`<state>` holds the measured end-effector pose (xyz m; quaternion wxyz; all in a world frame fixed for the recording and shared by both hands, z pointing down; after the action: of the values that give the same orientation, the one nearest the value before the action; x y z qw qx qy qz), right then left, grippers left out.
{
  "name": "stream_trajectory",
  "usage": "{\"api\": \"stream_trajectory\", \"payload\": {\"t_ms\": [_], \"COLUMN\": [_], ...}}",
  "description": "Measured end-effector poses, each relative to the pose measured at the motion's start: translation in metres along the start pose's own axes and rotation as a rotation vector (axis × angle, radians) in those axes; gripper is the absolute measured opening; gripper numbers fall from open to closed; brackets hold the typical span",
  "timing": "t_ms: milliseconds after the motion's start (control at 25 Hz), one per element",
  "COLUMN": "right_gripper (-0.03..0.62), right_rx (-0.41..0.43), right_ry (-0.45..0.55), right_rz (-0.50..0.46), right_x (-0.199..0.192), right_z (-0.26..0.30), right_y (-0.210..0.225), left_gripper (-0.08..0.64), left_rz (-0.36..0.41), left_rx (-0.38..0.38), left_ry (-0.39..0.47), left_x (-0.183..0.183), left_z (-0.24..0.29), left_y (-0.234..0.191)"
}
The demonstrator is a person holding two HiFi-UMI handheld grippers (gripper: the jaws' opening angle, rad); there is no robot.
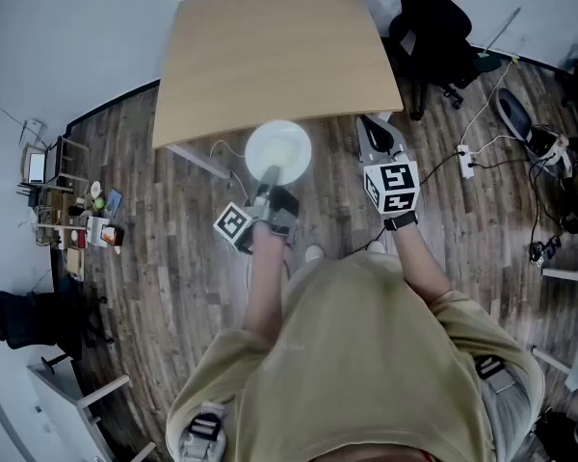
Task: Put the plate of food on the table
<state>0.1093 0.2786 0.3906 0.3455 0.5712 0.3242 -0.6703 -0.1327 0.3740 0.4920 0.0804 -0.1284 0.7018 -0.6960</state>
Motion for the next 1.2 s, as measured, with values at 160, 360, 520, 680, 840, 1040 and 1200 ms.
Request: {"api": "stream_trajectory", "payload": {"t_ms": [160, 360, 520, 680, 840, 1040, 1200], "right_gripper": [0.005, 0.005, 0.005, 0.005, 0.005, 0.005, 0.005], "right_rx": [0.000, -0.015, -0.014, -0.012, -0.015, 0.003, 0.022], "right_ry": [0.004, 0.009, 0.024, 0.008, 0.002, 0.004, 0.002], "right_rz": [-0.013, -0.017, -0.006, -0.009, 0.012, 0.023, 0.048], "right_x": [0.001, 0.008, 0.010, 0.002, 0.000, -0.005, -0.008], "right_z": [0.006, 0.024, 0.032, 0.040, 0.051, 0.094, 0.135], "right_y": [-0.016, -0.048, -0.074, -0.084, -0.078, -0.063, -0.035], "left_gripper": [0.018, 0.018, 0.018, 0.018, 0.020, 0.020, 0.021], "left_rz": [-0.001, 0.024, 0.032, -0.017, -0.034, -0.055, -0.041], "left_rx": [-0.012, -0.004, 0.002, 0.006, 0.023, 0.013, 0.020], "left_ry": [-0.007, -0.026, -0.047, -0.057, -0.064, -0.045, -0.021], "left_x": [0.013, 0.043, 0.059, 0.065, 0.067, 0.078, 0.088], "left_z": [-0.007, -0.019, -0.026, -0.024, -0.017, 0.019, 0.058], "left_y": [0.004, 0.007, 0.004, -0.006, -0.018, -0.018, -0.018]}}
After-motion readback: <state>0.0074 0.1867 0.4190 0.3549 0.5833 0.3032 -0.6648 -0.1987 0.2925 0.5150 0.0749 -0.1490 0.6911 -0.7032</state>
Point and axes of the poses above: the fingertips, and each gripper's own axes: z forward along the fingers, y to its right, x out of its top, the point moved 6 cm from there along -z, backward along the fingers, and after that the axes turned 2 degrees about -y, right-handed, at the moved point
